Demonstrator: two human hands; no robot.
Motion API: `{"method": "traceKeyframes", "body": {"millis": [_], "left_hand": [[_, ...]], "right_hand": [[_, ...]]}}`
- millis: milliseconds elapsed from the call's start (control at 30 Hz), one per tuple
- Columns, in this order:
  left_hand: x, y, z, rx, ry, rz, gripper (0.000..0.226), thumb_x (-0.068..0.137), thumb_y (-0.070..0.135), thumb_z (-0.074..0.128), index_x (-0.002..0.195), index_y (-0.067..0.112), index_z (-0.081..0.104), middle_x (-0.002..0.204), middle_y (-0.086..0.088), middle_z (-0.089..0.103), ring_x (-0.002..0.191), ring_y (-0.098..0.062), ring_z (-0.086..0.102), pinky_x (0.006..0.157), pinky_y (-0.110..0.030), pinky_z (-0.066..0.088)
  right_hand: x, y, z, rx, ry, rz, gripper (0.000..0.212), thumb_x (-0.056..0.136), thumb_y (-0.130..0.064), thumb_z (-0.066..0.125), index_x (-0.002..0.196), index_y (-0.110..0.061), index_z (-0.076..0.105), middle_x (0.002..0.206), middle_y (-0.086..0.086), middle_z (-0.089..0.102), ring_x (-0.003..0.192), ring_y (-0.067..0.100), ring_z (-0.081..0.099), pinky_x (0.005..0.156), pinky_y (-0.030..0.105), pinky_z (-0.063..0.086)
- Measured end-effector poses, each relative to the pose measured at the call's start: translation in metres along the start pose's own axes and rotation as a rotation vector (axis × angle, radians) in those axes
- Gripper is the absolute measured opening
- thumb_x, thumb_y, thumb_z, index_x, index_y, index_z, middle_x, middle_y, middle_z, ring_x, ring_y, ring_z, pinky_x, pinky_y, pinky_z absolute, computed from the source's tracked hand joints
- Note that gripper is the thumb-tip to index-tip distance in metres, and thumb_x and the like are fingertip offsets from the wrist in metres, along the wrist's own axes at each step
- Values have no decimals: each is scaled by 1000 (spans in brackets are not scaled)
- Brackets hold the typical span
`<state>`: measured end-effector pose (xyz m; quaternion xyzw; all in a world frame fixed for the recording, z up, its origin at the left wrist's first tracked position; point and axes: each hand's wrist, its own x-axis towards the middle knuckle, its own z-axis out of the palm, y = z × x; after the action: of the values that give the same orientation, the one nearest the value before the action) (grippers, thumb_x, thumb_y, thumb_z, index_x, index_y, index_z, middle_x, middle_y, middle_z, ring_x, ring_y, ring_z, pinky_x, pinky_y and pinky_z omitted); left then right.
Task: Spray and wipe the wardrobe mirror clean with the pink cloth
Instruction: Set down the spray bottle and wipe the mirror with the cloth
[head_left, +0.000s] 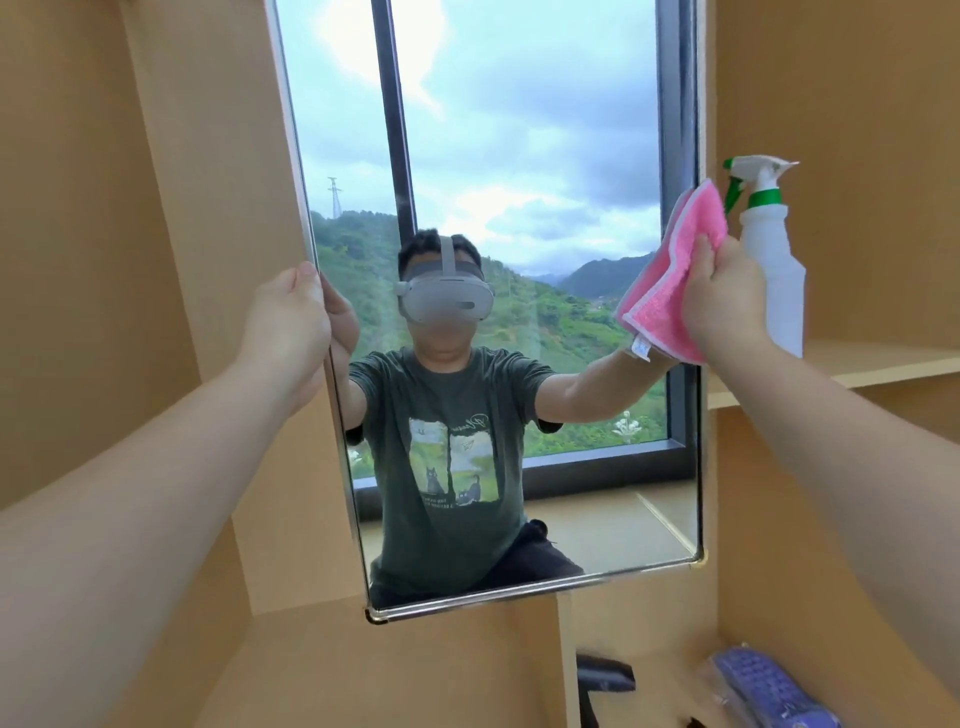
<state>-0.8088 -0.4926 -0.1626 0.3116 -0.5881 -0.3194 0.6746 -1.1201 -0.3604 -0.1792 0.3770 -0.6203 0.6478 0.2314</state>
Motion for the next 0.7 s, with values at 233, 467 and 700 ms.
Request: {"method": "traceKeyframes", "body": {"millis": [233,467,700], "left_hand": [[-23,-23,-3,30,-4,-20,37,104,31,33,70,26,47,73,3,49,77,-13,51,59,-11,41],[-30,-24,-7,9,-19,-68,38,104,33,33,69,27,44,76,5,49,76,-9,49,68,-14,40],[-33,-21,-6,-33,-38,-75,31,105,33,31,100,18,58,96,2,53,93,-11,49,79,-15,35]], "right_hand": [[-58,41,-1,-12,-23,47,41,103,-31,26,106,-3,56,86,10,58,76,24,55,63,31,39],[-113,75,-2,6,16,49,35,101,-26,30,102,-8,59,84,9,63,78,27,59,67,32,42],[-162,102,-3,15,-11,137,35,97,-32,29,98,-15,60,90,7,64,85,26,60,75,38,48]]}}
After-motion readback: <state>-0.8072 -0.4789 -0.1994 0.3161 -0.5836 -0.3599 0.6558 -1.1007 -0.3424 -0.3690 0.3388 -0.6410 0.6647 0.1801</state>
